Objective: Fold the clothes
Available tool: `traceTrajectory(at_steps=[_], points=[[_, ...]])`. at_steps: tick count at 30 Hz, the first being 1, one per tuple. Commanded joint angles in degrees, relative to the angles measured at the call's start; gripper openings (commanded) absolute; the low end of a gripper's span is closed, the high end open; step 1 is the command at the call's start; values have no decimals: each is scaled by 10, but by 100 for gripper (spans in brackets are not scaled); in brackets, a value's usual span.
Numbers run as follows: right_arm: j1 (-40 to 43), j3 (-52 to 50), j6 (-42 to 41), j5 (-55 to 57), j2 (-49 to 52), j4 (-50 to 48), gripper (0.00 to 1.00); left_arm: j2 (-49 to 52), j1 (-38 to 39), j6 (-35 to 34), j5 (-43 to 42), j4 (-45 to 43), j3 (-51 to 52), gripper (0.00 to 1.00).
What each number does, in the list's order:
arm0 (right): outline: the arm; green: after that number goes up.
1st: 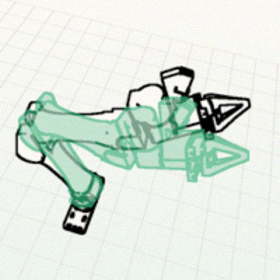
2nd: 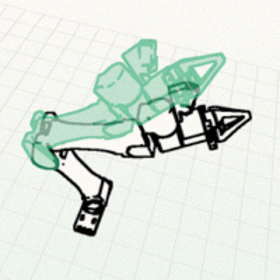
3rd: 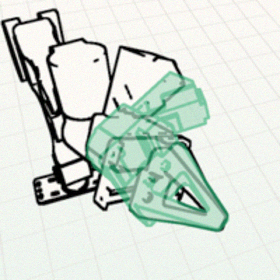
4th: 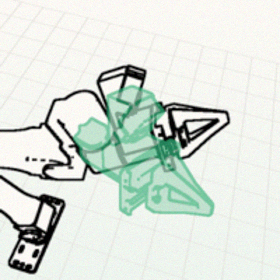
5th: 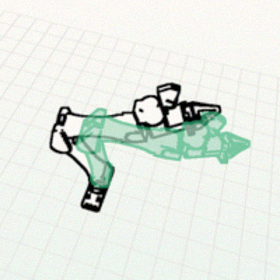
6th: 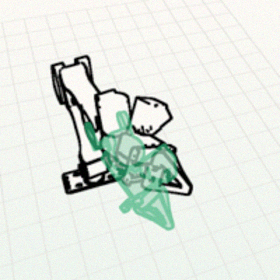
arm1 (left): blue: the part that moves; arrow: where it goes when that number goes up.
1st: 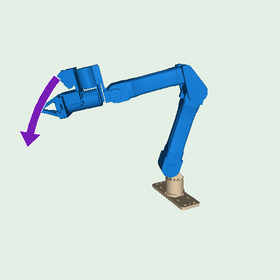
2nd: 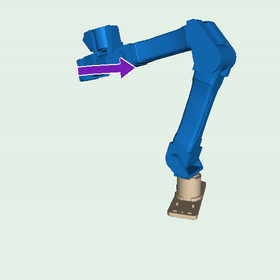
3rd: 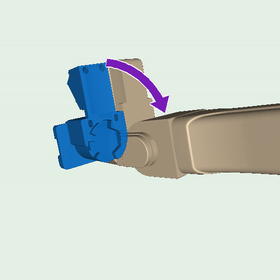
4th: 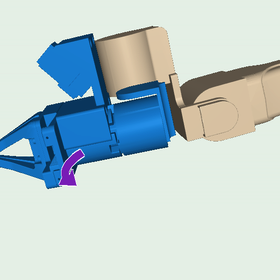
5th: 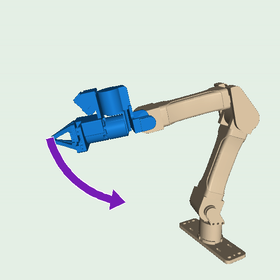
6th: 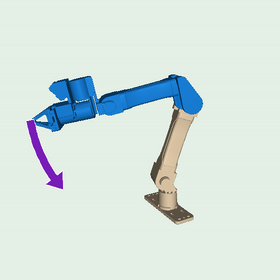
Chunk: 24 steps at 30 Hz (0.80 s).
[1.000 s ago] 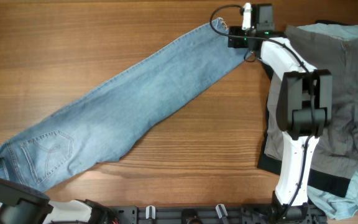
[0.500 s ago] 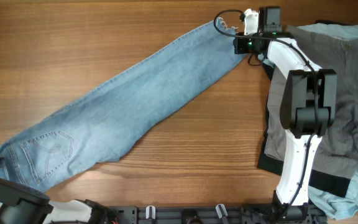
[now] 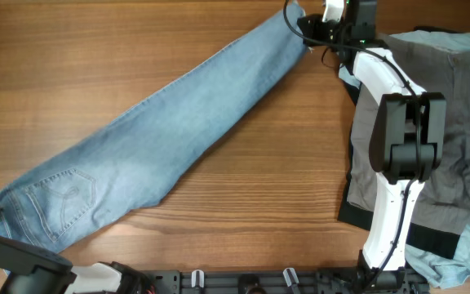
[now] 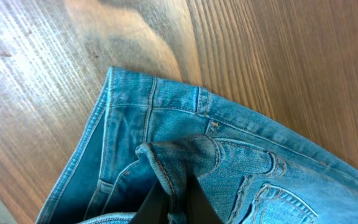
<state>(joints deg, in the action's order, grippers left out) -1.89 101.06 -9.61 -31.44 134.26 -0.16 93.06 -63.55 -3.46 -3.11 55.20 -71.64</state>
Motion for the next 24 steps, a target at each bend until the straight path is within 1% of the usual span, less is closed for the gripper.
traceTrajectory(at_steps=[1,3,5,6,7,8,9,12,14,16,17,18,20,24], points=[[2,8,-43,-10,-25,-25,4,-16,-10,-62,43,2,-7,4],[-4,7,-43,7,-25,-28,4,-16,-14,-85,43,2,-7,4],[-14,6,-39,46,-24,-21,4,-16,-15,-92,43,4,-7,10],[-20,6,-37,52,-22,-16,7,-16,-15,-92,46,6,-7,14],[-25,6,-36,53,-19,-14,23,-16,-16,-92,49,9,-7,30],[-29,6,-36,58,-15,-12,81,-16,-16,-92,49,9,-7,43],[-32,6,-35,74,-13,-3,100,-16,-16,-92,49,9,-7,100],[-23,6,-35,116,-14,37,100,-16,-16,-90,49,21,-7,100],[-8,6,-35,101,-17,69,100,-16,-16,-90,31,21,-7,100],[13,6,-37,63,-24,128,100,-16,-16,-90,11,26,-7,100],[22,6,-37,45,-28,151,100,-18,-16,-90,-11,28,-7,100],[35,6,-26,20,-35,188,100,-24,-16,-88,-47,31,-9,100],[47,6,0,-6,-50,242,100,-41,-14,-86,-92,39,-14,100],[49,6,34,-13,-83,345,100,-79,13,-47,-166,70,-14,100]])
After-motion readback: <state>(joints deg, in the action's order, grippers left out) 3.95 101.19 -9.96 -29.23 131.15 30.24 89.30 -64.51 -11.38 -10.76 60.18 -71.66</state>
